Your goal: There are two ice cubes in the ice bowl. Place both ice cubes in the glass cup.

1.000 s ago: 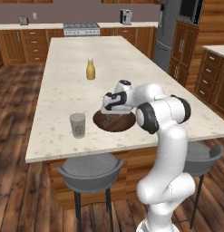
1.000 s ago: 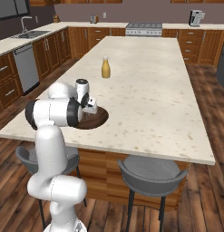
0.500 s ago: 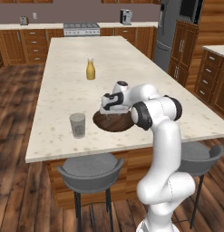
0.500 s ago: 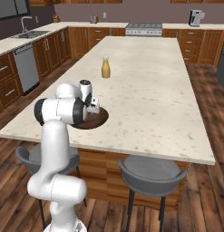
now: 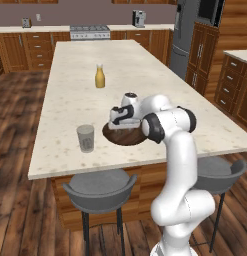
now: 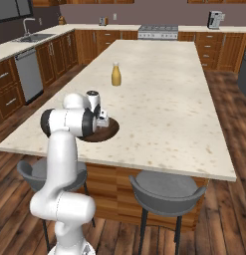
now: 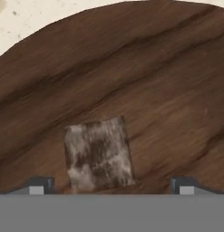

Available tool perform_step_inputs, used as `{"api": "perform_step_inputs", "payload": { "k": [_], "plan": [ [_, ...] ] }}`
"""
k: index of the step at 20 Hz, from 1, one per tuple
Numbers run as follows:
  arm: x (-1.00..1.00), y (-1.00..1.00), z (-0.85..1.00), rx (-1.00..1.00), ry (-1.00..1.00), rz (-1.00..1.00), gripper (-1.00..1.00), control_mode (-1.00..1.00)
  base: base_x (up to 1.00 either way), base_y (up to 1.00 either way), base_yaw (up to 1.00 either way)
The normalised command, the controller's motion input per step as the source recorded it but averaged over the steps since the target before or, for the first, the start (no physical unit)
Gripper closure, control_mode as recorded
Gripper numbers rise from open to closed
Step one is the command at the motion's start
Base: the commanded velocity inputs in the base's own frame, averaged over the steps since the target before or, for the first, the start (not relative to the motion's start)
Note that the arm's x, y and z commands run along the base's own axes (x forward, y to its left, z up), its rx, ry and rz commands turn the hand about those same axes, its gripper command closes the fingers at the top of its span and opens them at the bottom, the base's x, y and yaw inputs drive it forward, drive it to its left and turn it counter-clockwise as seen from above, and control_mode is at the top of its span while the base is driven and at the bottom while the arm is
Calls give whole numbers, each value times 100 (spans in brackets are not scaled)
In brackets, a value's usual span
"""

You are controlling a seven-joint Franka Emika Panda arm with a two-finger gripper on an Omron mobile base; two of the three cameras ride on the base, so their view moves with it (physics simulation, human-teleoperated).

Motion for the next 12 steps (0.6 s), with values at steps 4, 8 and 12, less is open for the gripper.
{"api": "perform_step_inputs", "payload": {
  "k": [4, 8, 12],
  "plan": [
    [21, 18, -14, 0, 1, 0, -100, -100, 0, 0, 0],
    [29, 10, -21, 0, 0, 0, -100, -100, 0, 0, 0],
    [28, 5, -27, 0, 0, 0, -100, -100, 0, 0, 0]
  ]
}}
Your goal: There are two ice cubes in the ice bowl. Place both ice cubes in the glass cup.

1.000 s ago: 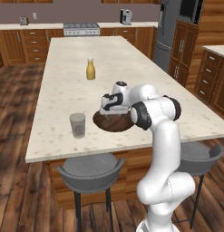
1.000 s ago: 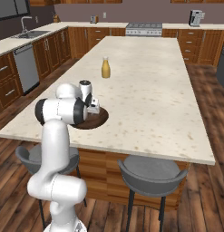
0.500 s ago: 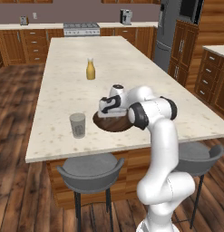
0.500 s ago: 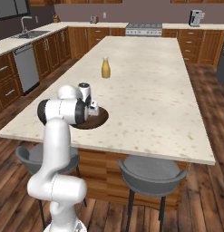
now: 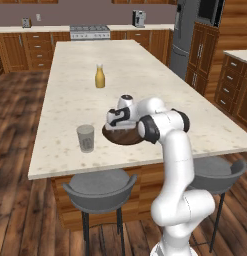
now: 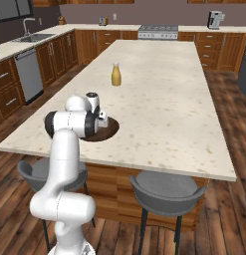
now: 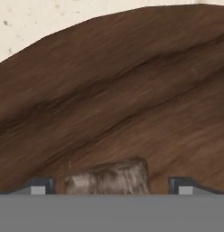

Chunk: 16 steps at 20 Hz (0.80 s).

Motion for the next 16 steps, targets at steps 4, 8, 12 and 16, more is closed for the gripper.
{"api": "perform_step_inputs", "payload": {
  "k": [4, 8, 12, 16],
  "plan": [
    [21, 3, -28, 0, 0, 0, -100, -100, 0, 0, 0],
    [-22, 4, -32, -4, 8, 0, 100, -100, 0, 0, 0],
    [-44, 3, -22, -4, 13, 0, 100, -100, 0, 0, 0],
    [-53, 0, 8, 0, 2, 0, 100, -100, 0, 0, 0]
  ]
}}
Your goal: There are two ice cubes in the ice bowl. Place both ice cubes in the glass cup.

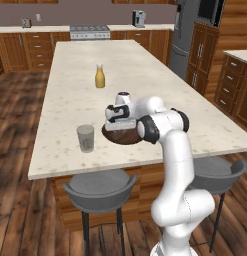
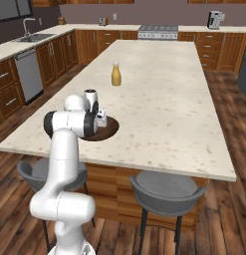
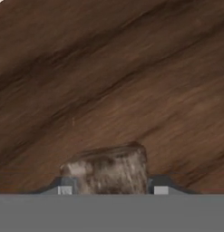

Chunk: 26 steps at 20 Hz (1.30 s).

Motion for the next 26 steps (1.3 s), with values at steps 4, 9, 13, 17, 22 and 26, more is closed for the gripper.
{"api": "perform_step_inputs", "payload": {
  "k": [4, 9, 13, 17, 22, 26],
  "plan": [
    [-58, 0, 77, 2, -5, -1, 100, -100, 0, 0, 0],
    [-100, -27, 67, 3, -12, -5, 100, -100, 0, 0, 0],
    [-100, -31, 65, 5, -17, -2, 100, -100, 0, 0, 0],
    [-84, 6, 84, 1, -7, 0, 100, -100, 0, 0, 0],
    [-29, 63, 75, -1, 2, 0, 100, -100, 0, 0, 0],
    [-7, 72, 55, -4, 6, 0, 100, -100, 0, 0, 0]
  ]
}}
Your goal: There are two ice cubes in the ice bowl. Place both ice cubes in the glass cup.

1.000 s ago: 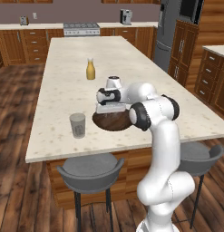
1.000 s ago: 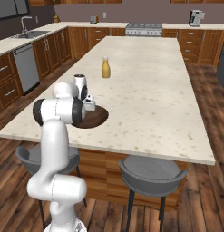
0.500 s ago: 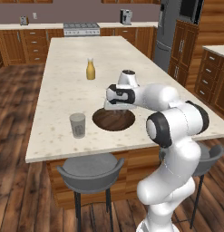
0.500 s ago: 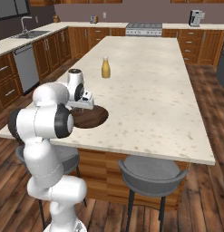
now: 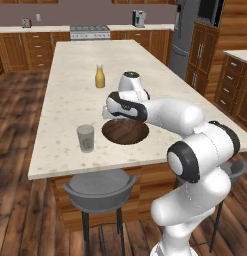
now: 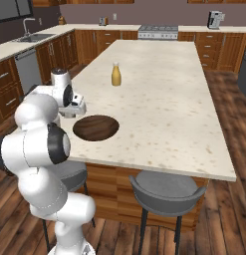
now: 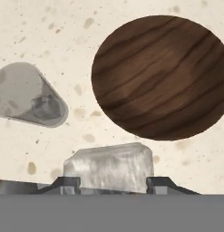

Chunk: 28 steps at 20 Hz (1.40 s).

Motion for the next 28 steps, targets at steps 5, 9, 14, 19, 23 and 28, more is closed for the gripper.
{"api": "perform_step_inputs", "payload": {
  "k": [5, 9, 14, 19, 23, 28],
  "plan": [
    [0, 62, 19, -5, 8, 0, 100, -100, 0, 0, 0],
    [0, 52, 4, -2, 4, 0, 100, -100, 0, 0, 0],
    [0, 44, 0, -1, 0, 0, 100, -100, 0, 0, 0],
    [1, 32, -19, 0, -2, 0, 100, -100, 0, 0, 0],
    [8, 17, -15, 1, -7, 0, 100, -100, 0, 0, 0],
    [13, 5, -1, 7, -12, 0, 100, -100, 0, 0, 0]
  ]
}}
